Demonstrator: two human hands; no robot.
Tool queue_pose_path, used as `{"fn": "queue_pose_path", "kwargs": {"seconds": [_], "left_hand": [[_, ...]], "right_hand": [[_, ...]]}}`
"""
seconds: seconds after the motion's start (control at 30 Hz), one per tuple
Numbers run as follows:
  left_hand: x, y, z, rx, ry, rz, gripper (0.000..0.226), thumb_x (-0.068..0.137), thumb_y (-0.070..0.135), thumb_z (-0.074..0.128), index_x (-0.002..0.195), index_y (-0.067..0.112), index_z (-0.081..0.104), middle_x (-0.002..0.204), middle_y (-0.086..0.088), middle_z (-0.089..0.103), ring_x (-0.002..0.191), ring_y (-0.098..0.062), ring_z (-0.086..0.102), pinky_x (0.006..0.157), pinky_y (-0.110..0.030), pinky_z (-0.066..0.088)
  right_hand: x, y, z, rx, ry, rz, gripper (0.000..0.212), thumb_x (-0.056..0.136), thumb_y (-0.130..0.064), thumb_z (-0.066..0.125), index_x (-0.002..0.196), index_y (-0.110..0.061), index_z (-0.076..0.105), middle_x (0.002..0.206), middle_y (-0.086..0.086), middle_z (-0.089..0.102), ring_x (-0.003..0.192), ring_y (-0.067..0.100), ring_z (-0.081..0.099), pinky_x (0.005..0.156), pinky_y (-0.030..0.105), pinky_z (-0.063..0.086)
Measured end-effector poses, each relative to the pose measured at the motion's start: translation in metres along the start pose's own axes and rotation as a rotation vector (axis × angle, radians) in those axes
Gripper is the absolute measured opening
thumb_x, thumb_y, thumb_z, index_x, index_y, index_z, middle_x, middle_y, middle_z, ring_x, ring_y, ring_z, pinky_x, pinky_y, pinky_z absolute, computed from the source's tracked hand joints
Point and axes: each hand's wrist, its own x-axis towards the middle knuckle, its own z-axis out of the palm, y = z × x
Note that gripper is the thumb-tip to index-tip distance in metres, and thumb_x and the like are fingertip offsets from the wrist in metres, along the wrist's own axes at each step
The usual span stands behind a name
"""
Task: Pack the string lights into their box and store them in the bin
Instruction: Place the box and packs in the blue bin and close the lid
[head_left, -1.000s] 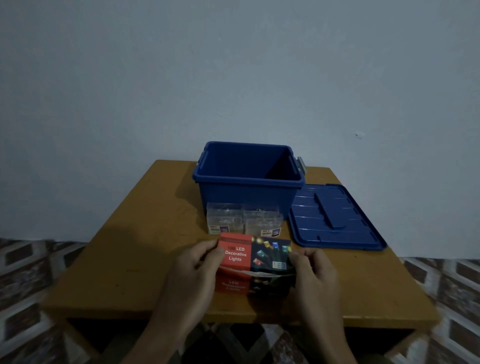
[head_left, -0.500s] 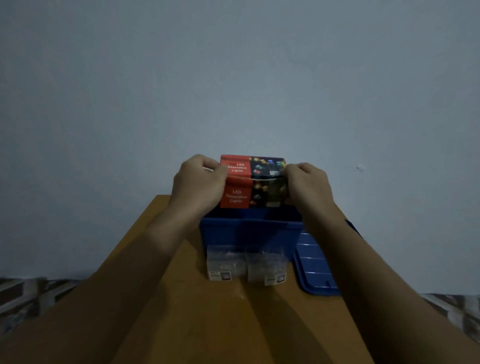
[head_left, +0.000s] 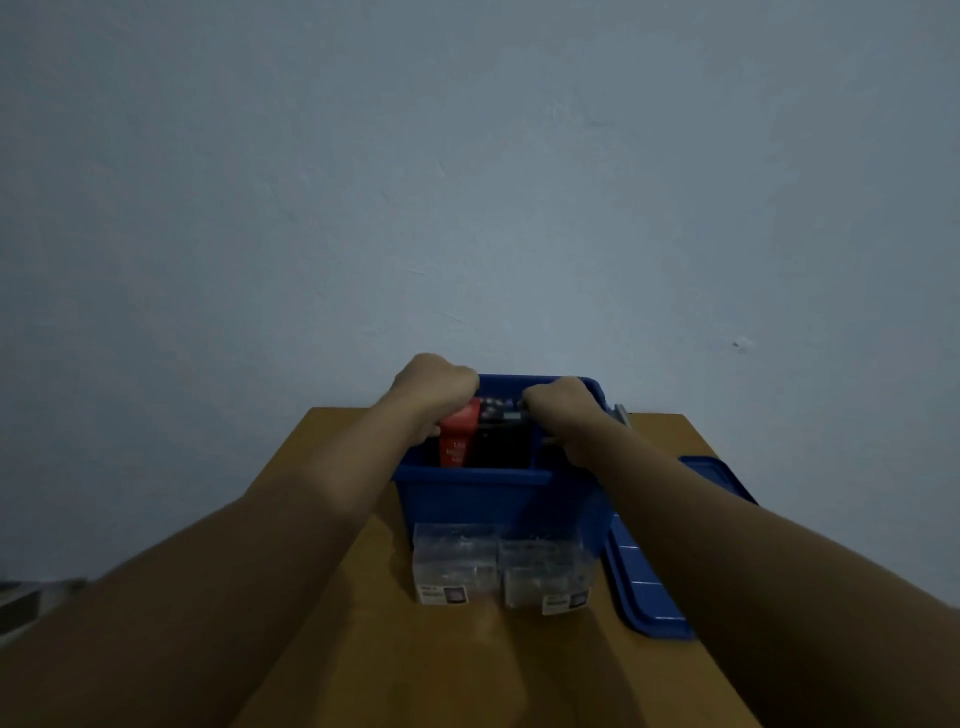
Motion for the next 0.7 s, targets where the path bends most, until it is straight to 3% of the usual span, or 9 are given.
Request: {"fn": "queue_pose_path", "kwargs": {"seconds": [0.1, 0.2, 0.27, 0.37, 0.53, 0.7], "left_hand": [[-0.005, -0.006, -0.002, -0.060, -0.003, 0.057, 0.014, 0.092, 0.020, 0.060, 0.091, 0.005, 0.060, 0.084, -0.010, 0.060, 0.074, -0.020, 0.057, 0.073, -0.034, 0.055], [-0.012, -0.016, -0.006, -0.076, 0.021, 0.151, 0.024, 0.091, 0.023, 0.061, 0.099, 0.001, 0.068, 0.088, -0.009, 0.063, 0.081, -0.022, 0.060, 0.085, -0.045, 0.058], [-0.023, -0.021, -0.011, -0.042, 0.088, 0.258, 0.020, 0.094, 0.023, 0.058, 0.097, 0.008, 0.070, 0.089, 0.000, 0.066, 0.081, -0.015, 0.061, 0.074, -0.034, 0.056], [-0.046, -0.030, -0.018, -0.037, 0.228, 0.392, 0.011, 0.098, 0.023, 0.055, 0.102, 0.022, 0.066, 0.092, 0.015, 0.062, 0.084, -0.001, 0.056, 0.062, -0.015, 0.040], [-0.090, -0.060, -0.011, -0.187, 0.346, 0.379, 0.009, 0.098, 0.021, 0.057, 0.100, 0.022, 0.066, 0.092, 0.007, 0.065, 0.084, -0.008, 0.061, 0.061, -0.021, 0.045], [-0.127, -0.098, 0.019, -0.192, 0.297, 0.236, 0.010, 0.096, 0.020, 0.060, 0.089, 0.026, 0.063, 0.089, 0.007, 0.065, 0.083, -0.007, 0.061, 0.060, -0.021, 0.045]], "right_hand": [[-0.008, 0.003, -0.002, -0.096, -0.021, -0.105, 0.028, 0.090, -0.004, 0.049, 0.067, -0.012, 0.037, 0.059, 0.006, 0.034, 0.055, 0.019, 0.031, 0.055, 0.033, 0.028], [-0.025, 0.001, -0.009, -0.157, 0.046, -0.244, 0.023, 0.096, -0.007, 0.048, 0.075, -0.003, 0.056, 0.062, 0.006, 0.045, 0.052, 0.016, 0.036, 0.042, 0.023, 0.030], [-0.039, -0.003, -0.015, -0.153, 0.105, -0.333, 0.021, 0.100, -0.014, 0.049, 0.093, -0.002, 0.065, 0.074, 0.005, 0.058, 0.058, 0.013, 0.048, 0.040, 0.017, 0.037], [-0.061, -0.003, -0.024, -0.126, 0.203, -0.440, 0.018, 0.099, -0.012, 0.049, 0.094, -0.014, 0.067, 0.081, -0.005, 0.063, 0.065, 0.007, 0.055, 0.050, 0.021, 0.042], [-0.109, 0.026, -0.035, 0.055, 0.353, -0.527, 0.019, 0.096, -0.005, 0.050, 0.094, -0.016, 0.066, 0.082, -0.003, 0.066, 0.057, 0.006, 0.052, 0.048, 0.018, 0.042], [-0.148, 0.088, -0.029, 0.169, 0.373, -0.417, 0.019, 0.098, -0.006, 0.054, 0.088, -0.019, 0.063, 0.079, -0.002, 0.064, 0.057, 0.004, 0.053, 0.049, 0.019, 0.044]]}}
